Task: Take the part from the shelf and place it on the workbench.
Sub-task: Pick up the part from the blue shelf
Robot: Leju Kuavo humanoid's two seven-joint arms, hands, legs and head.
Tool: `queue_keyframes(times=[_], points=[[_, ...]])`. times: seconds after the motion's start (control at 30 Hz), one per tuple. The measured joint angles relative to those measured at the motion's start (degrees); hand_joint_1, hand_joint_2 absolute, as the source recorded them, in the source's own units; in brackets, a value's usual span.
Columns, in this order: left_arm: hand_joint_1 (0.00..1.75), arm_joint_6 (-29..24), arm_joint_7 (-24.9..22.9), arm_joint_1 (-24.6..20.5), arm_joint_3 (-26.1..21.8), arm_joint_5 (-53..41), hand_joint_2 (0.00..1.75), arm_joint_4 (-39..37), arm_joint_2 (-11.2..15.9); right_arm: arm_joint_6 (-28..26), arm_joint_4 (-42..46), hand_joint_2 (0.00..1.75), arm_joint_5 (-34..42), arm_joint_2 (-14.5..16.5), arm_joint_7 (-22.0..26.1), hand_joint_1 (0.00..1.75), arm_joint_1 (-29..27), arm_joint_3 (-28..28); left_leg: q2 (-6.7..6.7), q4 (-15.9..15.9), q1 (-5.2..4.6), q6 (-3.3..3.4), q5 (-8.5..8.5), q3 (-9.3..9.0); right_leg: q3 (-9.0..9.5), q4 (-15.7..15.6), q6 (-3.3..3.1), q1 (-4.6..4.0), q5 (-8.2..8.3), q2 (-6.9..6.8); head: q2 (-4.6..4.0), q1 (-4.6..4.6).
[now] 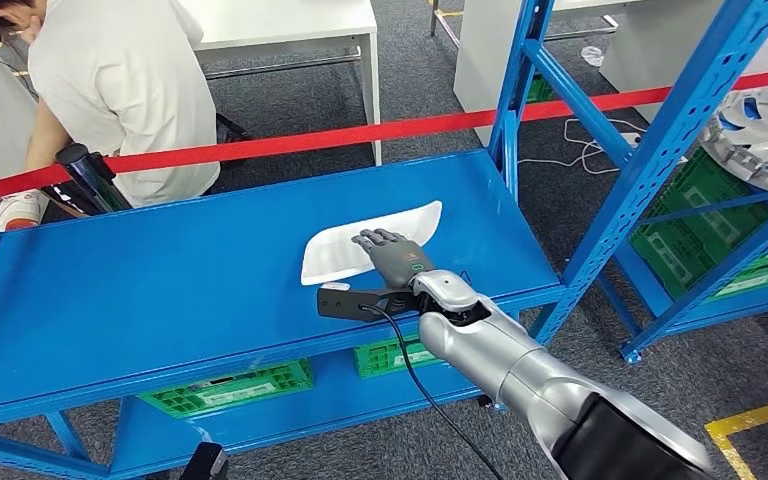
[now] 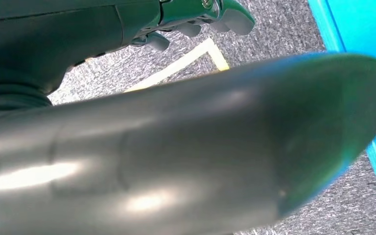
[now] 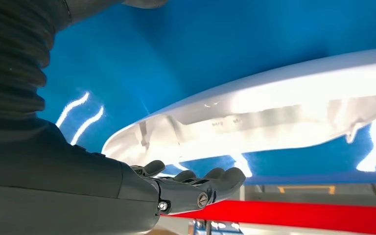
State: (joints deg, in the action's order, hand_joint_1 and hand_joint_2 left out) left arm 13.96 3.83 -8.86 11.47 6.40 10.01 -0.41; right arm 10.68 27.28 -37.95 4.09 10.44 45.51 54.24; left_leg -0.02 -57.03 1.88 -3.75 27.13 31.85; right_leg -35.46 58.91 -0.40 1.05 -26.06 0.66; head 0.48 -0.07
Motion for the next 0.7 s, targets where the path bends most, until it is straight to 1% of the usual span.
queue_keyframes(times=[0.1, 0.13, 0.23, 0.27, 0.43, 0.6, 0.7], points=[[0.00, 0.1, 0.0, -0.2, 0.0, -0.2, 0.00, 0.0, 0.1, 0.0, -1.8, 1.75, 0.6, 0.6, -0.1, 0.00, 0.5, 0.0, 0.00, 0.0, 0.00, 0.02, 0.01, 0.00, 0.02, 0.0, 0.00, 0.00, 0.00, 0.00, 0.00, 0.00], [0.00, 0.2, 0.0, -0.2, 0.0, -0.3, 0.00, 0.0, 0.1, 0.0, -2.2, 1.75, 0.7, 0.7, -0.2, 0.03, 0.5, -0.1, 0.01, -0.1, 0.00, 0.03, 0.02, 0.01, 0.02, 0.0, 0.01, 0.00, 0.00, 0.00, 0.00, 0.00], [0.00, 0.5, 0.0, -0.3, 0.0, -0.6, 0.00, 0.0, 0.1, -0.2, -3.9, 1.75, 1.0, 1.1, -1.6, 1.32, 0.8, -0.3, 0.01, -0.1, 0.00, 0.07, 0.05, 0.01, 0.04, 0.0, 0.01, 0.00, 0.00, 0.00, 0.00, 0.00], [0.00, 0.7, 0.0, -0.4, 0.0, -0.7, 0.00, 0.0, 0.1, -0.2, -4.5, 1.75, 1.1, 1.2, -2.3, 1.73, 0.8, -0.6, 0.00, -0.1, 0.00, 0.08, 0.05, 0.01, 0.05, 0.0, 0.01, 0.00, 0.00, 0.00, 0.00, 0.00], [0.00, 1.3, 0.7, -0.3, 0.0, -0.8, 0.00, 0.0, 0.2, 0.0, -7.5, 1.75, 2.1, 1.3, -4.6, 1.75, 0.9, -2.1, 0.01, -0.1, 0.00, 0.12, 0.08, 0.01, 0.06, 0.0, 0.02, 0.00, 0.00, 0.00, 0.00, 0.00], [0.00, 1.5, 1.0, -0.2, 0.0, -0.7, 0.00, 0.0, 0.3, 0.0, -9.0, 1.75, 2.6, 1.3, -5.3, 1.75, 0.9, -3.0, 0.01, -0.2, 0.00, 0.13, 0.09, 0.02, 0.06, 0.0, 0.02, 0.00, 0.00, 0.00, 0.00, 0.00], [0.00, 1.5, 0.9, -0.2, 0.0, -0.7, 1.31, 0.0, 0.3, 0.0, -9.5, 1.75, 2.6, 1.3, -5.6, 1.74, 1.0, -3.5, 0.01, -0.2, 0.00, 0.14, 0.10, 0.02, 0.07, 0.0, 0.03, 0.00, 0.00, 0.00, 0.00, 0.00]])
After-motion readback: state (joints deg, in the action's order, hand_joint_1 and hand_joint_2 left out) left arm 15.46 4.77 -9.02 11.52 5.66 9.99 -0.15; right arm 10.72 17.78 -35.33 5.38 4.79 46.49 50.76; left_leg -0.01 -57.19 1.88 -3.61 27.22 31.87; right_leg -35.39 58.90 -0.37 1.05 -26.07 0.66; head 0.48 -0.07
